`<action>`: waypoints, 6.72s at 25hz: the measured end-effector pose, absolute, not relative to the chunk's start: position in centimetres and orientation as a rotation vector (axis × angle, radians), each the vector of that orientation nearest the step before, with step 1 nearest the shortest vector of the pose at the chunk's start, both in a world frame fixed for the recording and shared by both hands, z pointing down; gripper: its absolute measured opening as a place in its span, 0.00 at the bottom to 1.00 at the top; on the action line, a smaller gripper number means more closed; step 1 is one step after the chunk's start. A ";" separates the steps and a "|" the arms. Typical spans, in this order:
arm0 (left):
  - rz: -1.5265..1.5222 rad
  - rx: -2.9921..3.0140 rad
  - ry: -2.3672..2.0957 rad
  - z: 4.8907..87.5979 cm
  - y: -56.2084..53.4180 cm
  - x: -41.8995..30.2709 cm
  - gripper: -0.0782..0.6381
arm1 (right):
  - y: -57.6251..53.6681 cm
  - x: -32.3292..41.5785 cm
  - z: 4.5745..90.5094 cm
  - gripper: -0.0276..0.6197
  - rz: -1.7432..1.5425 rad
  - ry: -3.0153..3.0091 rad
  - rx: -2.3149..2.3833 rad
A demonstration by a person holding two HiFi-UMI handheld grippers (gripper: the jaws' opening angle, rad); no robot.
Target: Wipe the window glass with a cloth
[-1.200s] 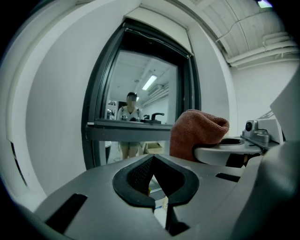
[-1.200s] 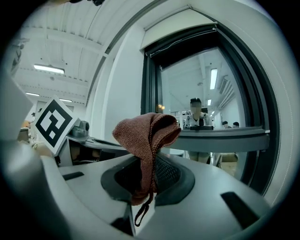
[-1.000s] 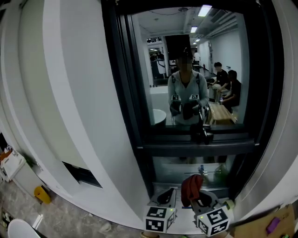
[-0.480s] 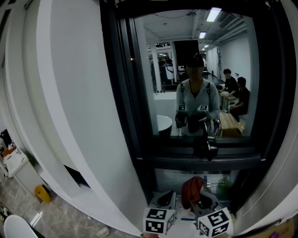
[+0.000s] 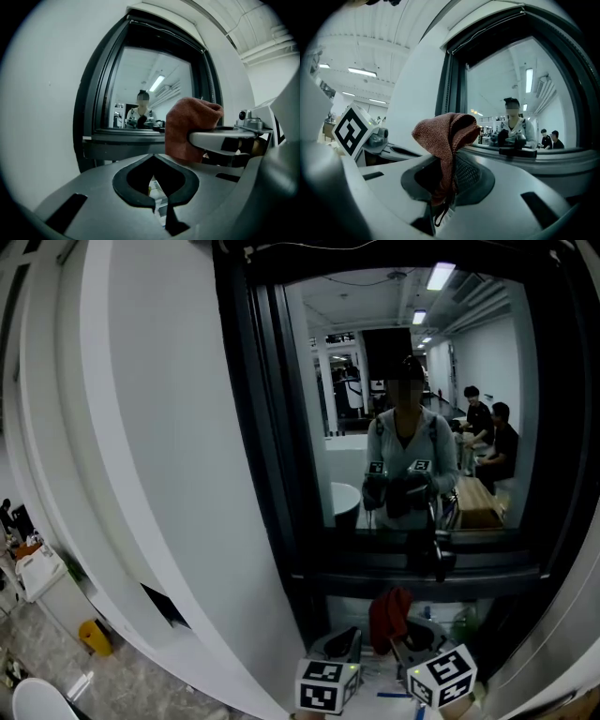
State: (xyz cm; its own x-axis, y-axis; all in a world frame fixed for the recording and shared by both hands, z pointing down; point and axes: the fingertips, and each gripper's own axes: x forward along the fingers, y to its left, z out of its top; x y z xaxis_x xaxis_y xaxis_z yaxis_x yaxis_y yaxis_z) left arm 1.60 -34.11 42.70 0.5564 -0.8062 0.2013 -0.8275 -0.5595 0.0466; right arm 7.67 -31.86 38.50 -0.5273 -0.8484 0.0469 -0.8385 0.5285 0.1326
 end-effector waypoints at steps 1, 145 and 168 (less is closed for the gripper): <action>0.238 2.648 -1.400 42.5 -34.4 1.3 0.12 | -32.4 7.4 37.7 0.12 -0.162 -2.660 1.459; 0.243 2.845 -1.253 35.8 -44.8 10.0 0.12 | -43.8 19.8 -14.8 0.12 -1.418 -0.871 1.750; 0.223 2.826 -1.281 35.5 -45.0 8.4 0.12 | -47.8 19.6 -15.8 0.12 -1.330 -0.716 1.713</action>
State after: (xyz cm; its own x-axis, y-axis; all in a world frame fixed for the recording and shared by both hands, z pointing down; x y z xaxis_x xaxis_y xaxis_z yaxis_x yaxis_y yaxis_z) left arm 8.36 -45.04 35.47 0.6505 -0.7459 0.1431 -0.7503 -0.6604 -0.0314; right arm 19.62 -47.76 -15.81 0.2767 -0.8293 -0.4854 0.0512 -0.4917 0.8692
